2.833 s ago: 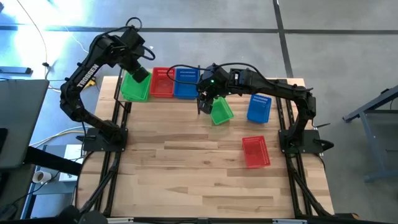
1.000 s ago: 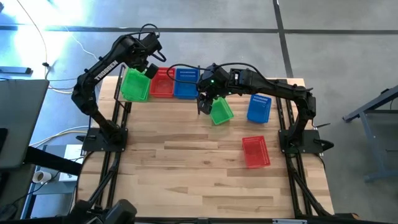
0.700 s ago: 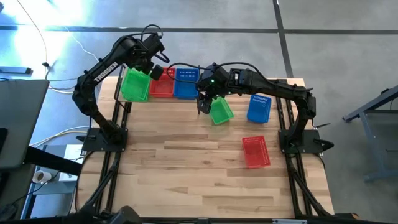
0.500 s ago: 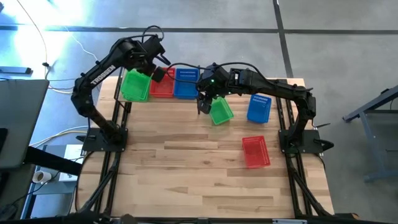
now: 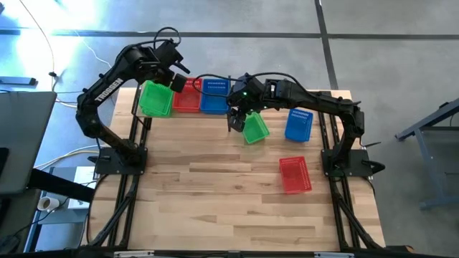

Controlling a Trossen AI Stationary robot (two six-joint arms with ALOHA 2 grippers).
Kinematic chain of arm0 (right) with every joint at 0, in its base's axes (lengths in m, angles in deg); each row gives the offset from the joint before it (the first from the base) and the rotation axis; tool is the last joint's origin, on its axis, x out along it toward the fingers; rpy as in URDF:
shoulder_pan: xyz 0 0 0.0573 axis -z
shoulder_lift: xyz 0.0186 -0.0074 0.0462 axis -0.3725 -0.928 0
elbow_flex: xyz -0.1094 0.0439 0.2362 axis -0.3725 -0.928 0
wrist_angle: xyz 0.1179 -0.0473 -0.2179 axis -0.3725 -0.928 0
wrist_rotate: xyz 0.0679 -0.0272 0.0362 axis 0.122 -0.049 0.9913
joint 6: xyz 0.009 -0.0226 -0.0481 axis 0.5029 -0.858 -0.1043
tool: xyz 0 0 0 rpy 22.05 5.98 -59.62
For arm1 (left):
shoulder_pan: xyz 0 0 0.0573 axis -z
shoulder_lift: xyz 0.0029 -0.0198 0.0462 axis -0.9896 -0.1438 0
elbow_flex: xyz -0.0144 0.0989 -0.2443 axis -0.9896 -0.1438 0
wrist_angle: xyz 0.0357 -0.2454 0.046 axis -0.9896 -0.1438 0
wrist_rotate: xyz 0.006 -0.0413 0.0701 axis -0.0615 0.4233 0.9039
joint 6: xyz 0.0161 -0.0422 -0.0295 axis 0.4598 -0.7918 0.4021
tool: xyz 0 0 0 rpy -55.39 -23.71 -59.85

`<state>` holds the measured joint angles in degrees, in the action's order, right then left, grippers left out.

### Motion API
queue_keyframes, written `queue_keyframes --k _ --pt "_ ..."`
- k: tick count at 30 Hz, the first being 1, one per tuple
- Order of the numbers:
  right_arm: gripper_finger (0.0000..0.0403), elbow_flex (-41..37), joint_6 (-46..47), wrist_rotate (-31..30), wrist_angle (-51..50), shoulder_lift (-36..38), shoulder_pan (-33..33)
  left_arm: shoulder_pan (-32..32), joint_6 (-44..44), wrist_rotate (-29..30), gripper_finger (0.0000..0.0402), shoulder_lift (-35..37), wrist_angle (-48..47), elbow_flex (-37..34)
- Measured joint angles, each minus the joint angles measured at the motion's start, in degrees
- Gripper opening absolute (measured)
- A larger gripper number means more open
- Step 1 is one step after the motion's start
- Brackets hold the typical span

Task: Stack baskets on shelf by color
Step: Stack the bottom green basket on top of the green basket on the shelf

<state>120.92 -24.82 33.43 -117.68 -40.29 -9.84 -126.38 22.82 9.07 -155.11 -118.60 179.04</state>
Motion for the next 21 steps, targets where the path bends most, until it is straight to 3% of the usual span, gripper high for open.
queue_keyframes --k 7,12,21 --pt "0.0146 0.0 -0.8 0.0 0.0 0.0 0.0 -4.5 0.2 1.2 0.0074 0.5 0.0 0.0" --pt "0.0146 0.0 -0.8 0.0 0.0 0.0 0.0 -7.9 1.0 -3.2 0.0074 0.4 0.0 0.0" --pt "0.0146 0.0 -0.8 0.0 0.0 0.0 0.0 -8.6 3.1 -4.2 0.0074 0.4 0.0 0.0"
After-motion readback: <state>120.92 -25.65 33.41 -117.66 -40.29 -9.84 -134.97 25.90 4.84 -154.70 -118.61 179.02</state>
